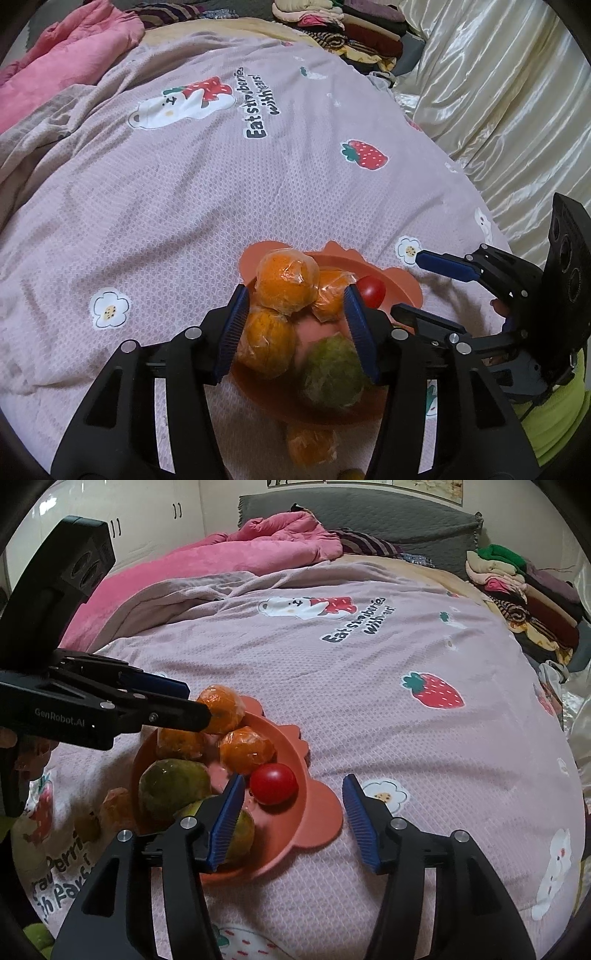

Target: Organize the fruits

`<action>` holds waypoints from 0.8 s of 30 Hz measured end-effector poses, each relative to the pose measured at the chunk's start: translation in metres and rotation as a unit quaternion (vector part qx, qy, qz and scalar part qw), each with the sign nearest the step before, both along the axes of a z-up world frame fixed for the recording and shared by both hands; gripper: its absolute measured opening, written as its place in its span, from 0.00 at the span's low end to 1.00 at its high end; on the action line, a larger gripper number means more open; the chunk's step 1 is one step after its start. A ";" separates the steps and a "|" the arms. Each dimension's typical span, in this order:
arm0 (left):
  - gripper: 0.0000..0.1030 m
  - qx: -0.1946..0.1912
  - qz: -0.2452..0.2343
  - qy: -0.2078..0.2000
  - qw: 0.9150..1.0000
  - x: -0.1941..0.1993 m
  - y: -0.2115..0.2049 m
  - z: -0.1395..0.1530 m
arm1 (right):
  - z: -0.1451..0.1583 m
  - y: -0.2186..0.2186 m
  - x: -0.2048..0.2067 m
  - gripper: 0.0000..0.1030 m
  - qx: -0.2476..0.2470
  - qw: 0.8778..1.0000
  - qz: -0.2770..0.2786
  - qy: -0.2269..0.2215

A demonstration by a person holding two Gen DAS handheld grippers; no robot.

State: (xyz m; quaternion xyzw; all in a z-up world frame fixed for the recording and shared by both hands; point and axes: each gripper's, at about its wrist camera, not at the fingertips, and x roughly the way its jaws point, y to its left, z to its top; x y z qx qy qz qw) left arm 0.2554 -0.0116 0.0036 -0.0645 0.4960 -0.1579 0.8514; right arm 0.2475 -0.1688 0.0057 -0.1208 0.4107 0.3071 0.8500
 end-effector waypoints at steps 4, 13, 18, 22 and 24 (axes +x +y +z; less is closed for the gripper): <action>0.47 0.000 0.002 -0.007 1.000 -0.004 0.001 0.005 | 0.004 -0.004 -0.004 0.57 0.000 1.000 -0.003 -0.003; 0.59 -0.001 0.010 -0.021 1.000 -0.014 0.006 0.017 | 0.012 -0.005 -0.014 0.65 0.002 1.000 -0.005 -0.008; 0.65 -0.004 0.019 -0.029 0.999 -0.021 0.011 0.023 | 0.015 -0.005 -0.020 0.69 0.004 1.000 -0.006 -0.011; 0.70 -0.005 0.025 -0.038 0.999 -0.028 0.015 0.028 | 0.019 -0.006 -0.026 0.75 0.008 1.000 -0.010 -0.016; 0.74 -0.006 0.028 -0.040 0.999 -0.030 0.017 0.030 | 0.021 -0.007 -0.027 0.76 0.011 1.000 -0.012 -0.018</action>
